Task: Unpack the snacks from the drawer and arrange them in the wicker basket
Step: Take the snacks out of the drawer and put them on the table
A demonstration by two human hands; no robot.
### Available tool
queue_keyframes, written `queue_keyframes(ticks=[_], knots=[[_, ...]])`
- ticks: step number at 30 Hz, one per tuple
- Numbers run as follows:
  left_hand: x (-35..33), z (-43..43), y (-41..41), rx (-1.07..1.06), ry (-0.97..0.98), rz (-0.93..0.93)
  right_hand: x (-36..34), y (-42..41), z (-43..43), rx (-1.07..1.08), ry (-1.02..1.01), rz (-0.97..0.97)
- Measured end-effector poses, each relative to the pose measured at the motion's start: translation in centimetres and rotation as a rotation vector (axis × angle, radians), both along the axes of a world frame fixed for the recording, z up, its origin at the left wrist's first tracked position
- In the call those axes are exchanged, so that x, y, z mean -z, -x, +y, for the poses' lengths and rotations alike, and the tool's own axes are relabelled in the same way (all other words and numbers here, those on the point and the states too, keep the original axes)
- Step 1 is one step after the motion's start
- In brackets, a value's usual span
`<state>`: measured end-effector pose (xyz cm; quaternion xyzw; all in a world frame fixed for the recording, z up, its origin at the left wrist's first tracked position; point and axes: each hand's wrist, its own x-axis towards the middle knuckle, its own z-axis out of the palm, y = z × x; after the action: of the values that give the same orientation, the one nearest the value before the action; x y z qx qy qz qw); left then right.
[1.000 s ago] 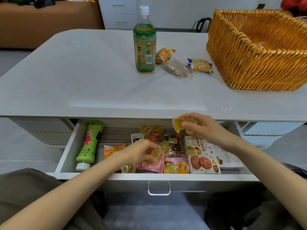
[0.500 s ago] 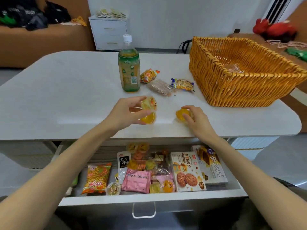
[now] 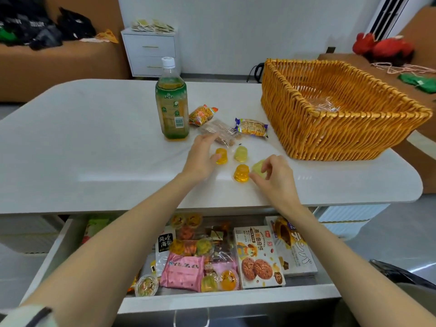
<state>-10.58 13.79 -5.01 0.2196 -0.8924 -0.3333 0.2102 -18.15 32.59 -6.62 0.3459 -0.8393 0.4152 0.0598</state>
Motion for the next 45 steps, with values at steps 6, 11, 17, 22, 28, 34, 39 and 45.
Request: queue_keyframes(ticks=[6,11,17,22,28,34,39,45], knots=[[2.3,0.8,-2.2,0.116,0.138,0.003,-0.2,0.7,-1.0,-0.077,-0.215,-0.080],[1.0,0.8,0.4,0.170,0.200,-0.397,-1.0,1.9,-1.6,-0.175,-0.220,-0.185],[-0.5,1.7,-2.3,0.227,0.064,-0.293,-1.6,0.9,-0.5,-0.206,-0.190,-0.153],[-1.3,3.6,-10.1,0.245,-0.010,-0.143,-4.4,-3.2,2.1,-0.368,-0.246,-0.203],[0.4,4.4,-17.2,0.333,0.124,-0.405,-2.4,-8.3,4.7,-0.574,-0.591,-0.207],[5.4,1.6,-17.9,0.383,0.184,-0.911,3.0,-9.9,3.2,-0.671,-0.873,-0.259],[7.9,-0.2,-19.2,0.463,0.071,-1.085,6.2,-10.4,1.2,-0.757,-1.011,-0.205],[9.7,-1.3,-19.8,0.494,0.029,-1.094,6.9,-10.8,0.1,-0.924,-1.045,-0.174]])
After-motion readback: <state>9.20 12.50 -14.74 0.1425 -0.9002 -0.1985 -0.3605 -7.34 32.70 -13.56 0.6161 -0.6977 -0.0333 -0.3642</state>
